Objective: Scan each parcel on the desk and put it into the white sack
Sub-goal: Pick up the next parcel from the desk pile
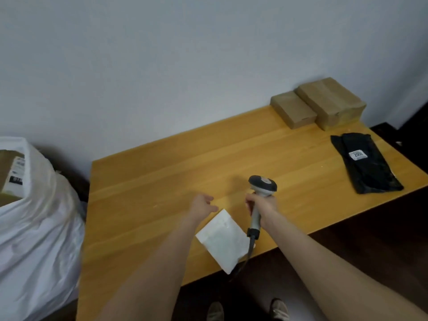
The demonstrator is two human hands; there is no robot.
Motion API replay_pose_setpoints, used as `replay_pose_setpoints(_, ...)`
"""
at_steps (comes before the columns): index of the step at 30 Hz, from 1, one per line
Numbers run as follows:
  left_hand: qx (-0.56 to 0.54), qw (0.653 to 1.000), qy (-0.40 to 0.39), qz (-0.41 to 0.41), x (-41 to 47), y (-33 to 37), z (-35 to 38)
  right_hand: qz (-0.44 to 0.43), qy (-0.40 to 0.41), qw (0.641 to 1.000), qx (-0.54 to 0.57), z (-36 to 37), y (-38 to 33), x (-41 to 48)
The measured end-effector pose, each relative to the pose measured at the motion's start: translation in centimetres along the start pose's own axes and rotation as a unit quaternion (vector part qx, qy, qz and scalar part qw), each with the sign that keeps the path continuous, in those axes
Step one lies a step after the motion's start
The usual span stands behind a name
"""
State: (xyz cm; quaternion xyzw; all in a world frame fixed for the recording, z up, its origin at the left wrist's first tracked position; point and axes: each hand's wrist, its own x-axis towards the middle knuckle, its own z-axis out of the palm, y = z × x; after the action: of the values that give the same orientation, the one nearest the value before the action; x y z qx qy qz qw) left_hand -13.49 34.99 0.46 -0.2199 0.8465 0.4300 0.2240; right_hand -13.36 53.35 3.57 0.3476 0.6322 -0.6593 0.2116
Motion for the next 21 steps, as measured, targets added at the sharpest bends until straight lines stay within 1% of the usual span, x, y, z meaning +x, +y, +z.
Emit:
replay_pose_setpoints(3,0.095,0.995,-0.023,-0.031,1.4,-3.0,-0.1,0.037,0.027,0.996,-0.077,1.7,2.5,0.5)
replay_pose_setpoints(7,0.167,0.982,-0.076,-0.042,2.9,-6.7,0.3,0.109,0.044,0.99,-0.077,2.8,5.8,0.4)
replay_pose_setpoints(9,0.193,0.975,-0.099,-0.039,3.3,-7.6,0.5,0.116,0.041,0.99,-0.072,3.4,7.0,0.3)
replay_pose_setpoints(11,0.206,0.973,-0.104,-0.02,3.4,-8.2,0.8,0.117,0.041,0.99,-0.072,4.0,7.9,0.3)
replay_pose_setpoints(14,0.186,0.979,-0.079,0.005,3.5,-8.6,1.0,0.124,0.041,0.99,-0.061,4.6,8.6,0.2)
replay_pose_setpoints(17,0.157,0.987,-0.034,0.026,2.9,-7.9,-0.3,0.118,0.036,0.992,-0.013,4.9,8.2,-0.1)
replay_pose_setpoints(19,0.157,0.986,0.021,0.049,2.3,-6.8,-2.3,0.097,0.028,0.994,0.035,5.1,7.2,-0.5)
replay_pose_setpoints(21,0.119,0.987,0.079,0.077,1.5,-5.1,-4.9,0.077,0.016,0.994,0.071,5.5,5.5,-1.1)
